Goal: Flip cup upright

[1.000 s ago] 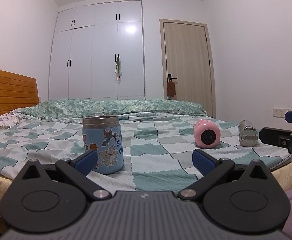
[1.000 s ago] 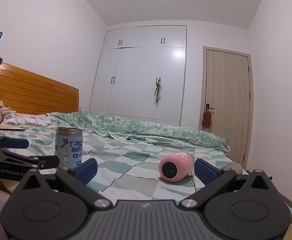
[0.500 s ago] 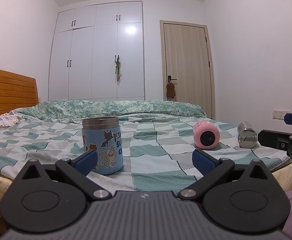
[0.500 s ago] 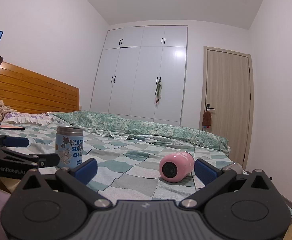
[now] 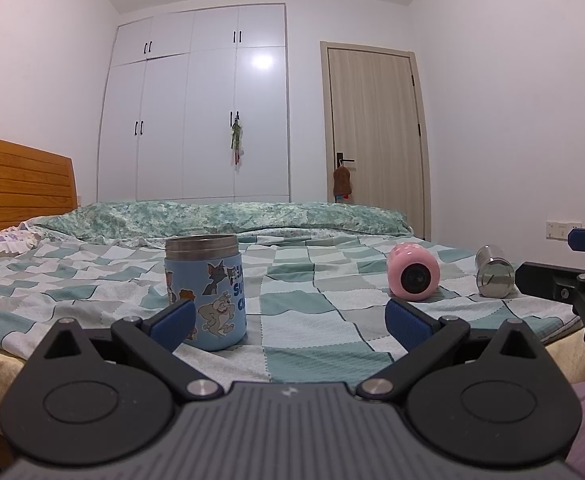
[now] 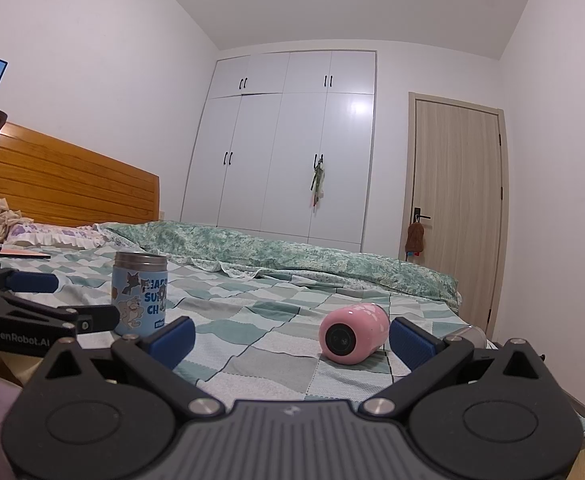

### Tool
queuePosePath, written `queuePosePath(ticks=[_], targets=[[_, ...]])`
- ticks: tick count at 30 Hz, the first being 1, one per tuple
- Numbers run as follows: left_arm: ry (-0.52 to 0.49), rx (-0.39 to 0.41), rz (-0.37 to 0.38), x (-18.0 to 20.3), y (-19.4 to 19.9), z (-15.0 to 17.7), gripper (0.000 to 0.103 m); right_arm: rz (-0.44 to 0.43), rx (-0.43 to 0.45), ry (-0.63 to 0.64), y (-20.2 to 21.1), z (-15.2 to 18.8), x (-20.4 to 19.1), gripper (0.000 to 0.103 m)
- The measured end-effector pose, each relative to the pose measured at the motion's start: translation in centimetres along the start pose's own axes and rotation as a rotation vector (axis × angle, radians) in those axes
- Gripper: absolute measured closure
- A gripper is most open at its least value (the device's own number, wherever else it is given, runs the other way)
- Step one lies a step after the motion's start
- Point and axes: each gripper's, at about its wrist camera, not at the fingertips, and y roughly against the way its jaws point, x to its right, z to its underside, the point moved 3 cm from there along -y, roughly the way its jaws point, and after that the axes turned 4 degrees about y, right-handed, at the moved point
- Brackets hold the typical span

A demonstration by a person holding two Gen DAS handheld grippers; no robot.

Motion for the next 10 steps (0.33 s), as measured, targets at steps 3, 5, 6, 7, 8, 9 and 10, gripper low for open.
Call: queuePosePath(ticks=[3,5,6,7,8,9,10], targets=[[0.001,0.004,0.002,0.1,0.01,-0.01,0.0,0.0,0.0,0.0,0.01,-0.01,0.01,0.0],[0.005,0.005,0.002,0.06,0.02,0.02,0.0,0.0,0.0,0.0,0.01,0.0,0.01,0.0],[0.009,0.005,0.0,-0.07,0.03,0.03,0.0,0.0,0.0,0.0,0.01,-0.02,0.01,0.0],[0.012,0.006,0.0,-0.09,0.04,0.02,0.0,0.0,0.0,0.0,0.03,0.01,0.02,0.0],[0.015,0.006,-0.001,-0.1,0.02,0.01,0.0,0.0,0.0,0.001,0.01,-0.02,0.01,0.0],[0.017,0.006,-0.003,-0.15,0.02,0.01,0.0,0.0,0.0,0.001,0.01,0.0,0.01,0.0],[0.019,0.006,-0.005,-0.17,0.02,0.01,0.0,0.0,0.0,0.001,0.01,-0.02,0.01,0.0]])
